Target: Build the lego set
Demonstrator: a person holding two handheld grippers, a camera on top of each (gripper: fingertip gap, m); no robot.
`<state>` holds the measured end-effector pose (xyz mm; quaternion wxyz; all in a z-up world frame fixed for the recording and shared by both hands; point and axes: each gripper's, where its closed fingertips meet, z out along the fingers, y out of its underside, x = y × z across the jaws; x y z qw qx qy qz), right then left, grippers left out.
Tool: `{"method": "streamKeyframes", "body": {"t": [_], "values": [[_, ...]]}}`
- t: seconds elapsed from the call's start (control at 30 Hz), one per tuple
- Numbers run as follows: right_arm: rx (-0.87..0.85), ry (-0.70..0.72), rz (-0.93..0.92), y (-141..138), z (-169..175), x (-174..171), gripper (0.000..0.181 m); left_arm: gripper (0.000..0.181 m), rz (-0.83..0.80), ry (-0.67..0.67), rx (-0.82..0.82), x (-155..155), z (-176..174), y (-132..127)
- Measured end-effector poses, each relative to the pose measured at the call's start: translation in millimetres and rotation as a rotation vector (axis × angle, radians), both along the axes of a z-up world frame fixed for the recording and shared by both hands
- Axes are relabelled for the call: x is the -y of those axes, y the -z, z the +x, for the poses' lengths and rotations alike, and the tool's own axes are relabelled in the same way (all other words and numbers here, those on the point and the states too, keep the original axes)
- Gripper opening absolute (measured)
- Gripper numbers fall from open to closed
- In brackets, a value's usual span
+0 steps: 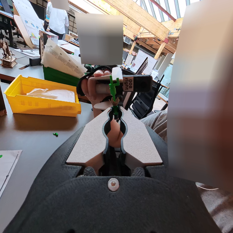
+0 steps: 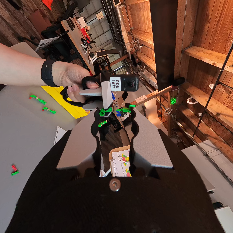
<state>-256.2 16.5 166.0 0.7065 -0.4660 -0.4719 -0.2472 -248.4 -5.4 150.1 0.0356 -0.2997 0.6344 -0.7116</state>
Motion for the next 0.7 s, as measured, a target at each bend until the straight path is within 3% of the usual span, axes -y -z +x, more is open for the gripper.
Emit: {"method": "streamKeyframes", "body": {"t": [0.7], "values": [[0.000,-0.042,-0.031,4.5,2.3,4.9,0.047,0.006,0.047,-0.044,-0.001,5.3,3.8,5.2]]}}
